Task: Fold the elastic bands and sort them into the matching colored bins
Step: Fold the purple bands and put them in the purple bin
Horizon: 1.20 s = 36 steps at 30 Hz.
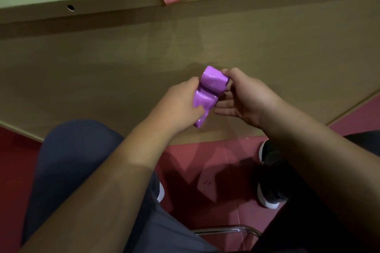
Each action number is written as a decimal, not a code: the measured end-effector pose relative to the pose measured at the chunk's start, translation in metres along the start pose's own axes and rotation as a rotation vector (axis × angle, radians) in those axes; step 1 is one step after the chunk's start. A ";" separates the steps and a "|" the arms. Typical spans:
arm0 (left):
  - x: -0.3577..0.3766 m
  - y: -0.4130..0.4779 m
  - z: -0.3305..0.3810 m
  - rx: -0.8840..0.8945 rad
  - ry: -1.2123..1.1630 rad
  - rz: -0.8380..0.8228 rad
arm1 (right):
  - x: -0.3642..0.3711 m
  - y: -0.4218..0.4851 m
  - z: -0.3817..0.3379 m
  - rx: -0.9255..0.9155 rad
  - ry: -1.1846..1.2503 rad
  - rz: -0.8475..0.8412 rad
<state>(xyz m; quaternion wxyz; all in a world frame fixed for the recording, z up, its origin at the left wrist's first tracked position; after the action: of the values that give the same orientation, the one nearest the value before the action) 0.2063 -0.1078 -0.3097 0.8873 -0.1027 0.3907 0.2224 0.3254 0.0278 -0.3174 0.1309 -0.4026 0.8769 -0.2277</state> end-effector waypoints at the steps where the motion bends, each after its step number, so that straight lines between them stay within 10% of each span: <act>1: 0.001 0.000 0.002 0.021 0.067 -0.001 | 0.001 0.000 0.002 0.044 0.002 -0.007; 36: -0.023 0.012 -0.013 0.309 0.204 0.146 | -0.019 0.001 -0.019 -0.001 -0.051 -0.234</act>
<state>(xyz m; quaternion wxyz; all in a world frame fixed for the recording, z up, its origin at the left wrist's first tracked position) 0.1783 -0.1088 -0.3010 0.8297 0.0412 0.5146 0.2123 0.3287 0.0489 -0.3005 0.1256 -0.5078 0.8205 -0.2305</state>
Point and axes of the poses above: each hand's wrist, its own y-axis towards the middle knuckle, its own x-axis out of the palm, z = x × y, the point moved 2 cm from there along y, towards the middle knuckle, and after that the axes turned 8 degrees about -y, right-handed, at the moved point
